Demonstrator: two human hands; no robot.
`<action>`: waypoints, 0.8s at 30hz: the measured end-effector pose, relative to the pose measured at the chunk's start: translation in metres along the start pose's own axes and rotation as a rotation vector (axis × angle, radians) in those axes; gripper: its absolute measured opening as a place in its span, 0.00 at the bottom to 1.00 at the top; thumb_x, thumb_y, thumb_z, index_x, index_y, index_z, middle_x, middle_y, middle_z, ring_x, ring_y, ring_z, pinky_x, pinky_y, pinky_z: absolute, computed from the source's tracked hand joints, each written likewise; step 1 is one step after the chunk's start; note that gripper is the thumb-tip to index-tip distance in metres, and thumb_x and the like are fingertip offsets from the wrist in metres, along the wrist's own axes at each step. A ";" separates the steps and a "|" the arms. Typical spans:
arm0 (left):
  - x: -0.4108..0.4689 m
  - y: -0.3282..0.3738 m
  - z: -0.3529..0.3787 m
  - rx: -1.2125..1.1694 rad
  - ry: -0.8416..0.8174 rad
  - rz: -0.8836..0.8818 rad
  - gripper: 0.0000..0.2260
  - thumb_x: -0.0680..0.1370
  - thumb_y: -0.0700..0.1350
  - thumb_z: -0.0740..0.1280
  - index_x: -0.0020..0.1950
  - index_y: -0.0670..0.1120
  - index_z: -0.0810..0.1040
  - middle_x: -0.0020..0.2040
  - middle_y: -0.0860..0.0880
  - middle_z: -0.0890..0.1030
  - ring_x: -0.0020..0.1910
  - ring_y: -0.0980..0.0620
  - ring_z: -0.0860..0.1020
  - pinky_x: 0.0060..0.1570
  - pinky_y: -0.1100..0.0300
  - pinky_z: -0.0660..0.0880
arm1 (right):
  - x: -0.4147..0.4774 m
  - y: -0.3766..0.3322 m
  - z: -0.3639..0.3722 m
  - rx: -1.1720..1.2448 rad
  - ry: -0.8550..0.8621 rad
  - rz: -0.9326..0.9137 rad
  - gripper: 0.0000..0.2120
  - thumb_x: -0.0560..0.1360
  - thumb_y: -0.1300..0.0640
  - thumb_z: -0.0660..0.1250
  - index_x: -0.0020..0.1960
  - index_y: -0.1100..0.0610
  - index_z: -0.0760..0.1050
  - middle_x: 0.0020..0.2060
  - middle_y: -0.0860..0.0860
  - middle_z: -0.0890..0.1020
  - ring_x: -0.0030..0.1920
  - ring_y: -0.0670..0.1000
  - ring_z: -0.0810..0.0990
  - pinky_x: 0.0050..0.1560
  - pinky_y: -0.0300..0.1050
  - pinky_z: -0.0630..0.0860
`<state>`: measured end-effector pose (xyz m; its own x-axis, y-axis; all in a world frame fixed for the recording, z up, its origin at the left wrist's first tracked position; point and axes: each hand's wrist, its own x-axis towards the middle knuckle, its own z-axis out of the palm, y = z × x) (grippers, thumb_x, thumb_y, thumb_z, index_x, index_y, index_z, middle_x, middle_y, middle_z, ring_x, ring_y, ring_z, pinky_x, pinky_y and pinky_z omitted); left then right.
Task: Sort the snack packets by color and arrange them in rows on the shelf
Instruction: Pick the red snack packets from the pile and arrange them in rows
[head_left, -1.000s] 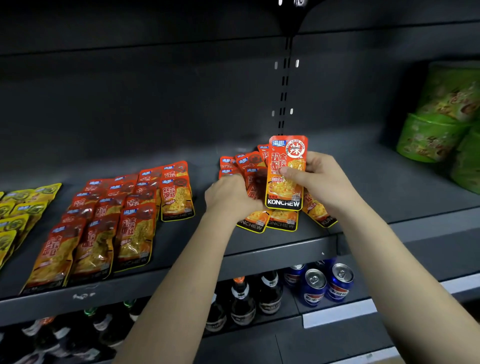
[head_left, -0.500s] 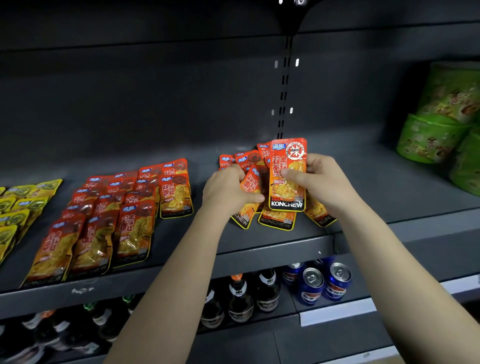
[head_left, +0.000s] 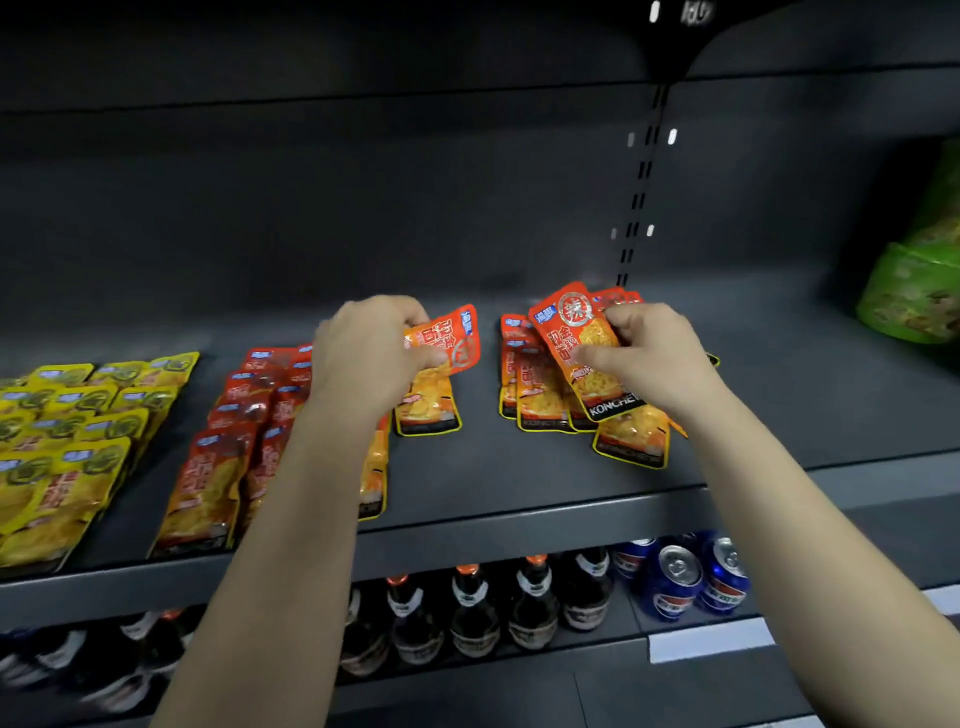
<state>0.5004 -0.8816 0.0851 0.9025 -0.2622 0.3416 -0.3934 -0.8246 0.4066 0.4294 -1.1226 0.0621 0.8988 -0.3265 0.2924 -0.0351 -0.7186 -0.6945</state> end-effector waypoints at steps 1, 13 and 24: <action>-0.001 -0.007 -0.006 0.005 0.006 -0.004 0.10 0.70 0.54 0.75 0.42 0.54 0.77 0.45 0.52 0.82 0.49 0.47 0.78 0.50 0.51 0.73 | -0.001 -0.006 0.004 -0.021 -0.003 -0.007 0.11 0.68 0.53 0.75 0.33 0.56 0.76 0.28 0.51 0.79 0.33 0.53 0.77 0.37 0.48 0.72; -0.017 -0.084 -0.038 0.026 0.014 -0.086 0.13 0.71 0.54 0.75 0.51 0.51 0.81 0.52 0.50 0.83 0.55 0.46 0.78 0.56 0.47 0.73 | -0.003 -0.049 0.064 -0.066 -0.101 -0.011 0.09 0.69 0.56 0.74 0.33 0.55 0.76 0.31 0.53 0.79 0.34 0.51 0.76 0.37 0.46 0.71; -0.020 -0.116 -0.049 -0.004 0.022 -0.090 0.13 0.71 0.55 0.74 0.52 0.51 0.81 0.53 0.50 0.84 0.55 0.45 0.79 0.57 0.45 0.73 | -0.009 -0.074 0.100 0.063 -0.155 0.050 0.09 0.71 0.57 0.74 0.35 0.52 0.76 0.26 0.41 0.78 0.30 0.41 0.76 0.36 0.42 0.71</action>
<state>0.5190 -0.7563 0.0730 0.9301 -0.1757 0.3225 -0.3117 -0.8422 0.4400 0.4672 -1.0053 0.0453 0.9535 -0.2587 0.1546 -0.0586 -0.6623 -0.7469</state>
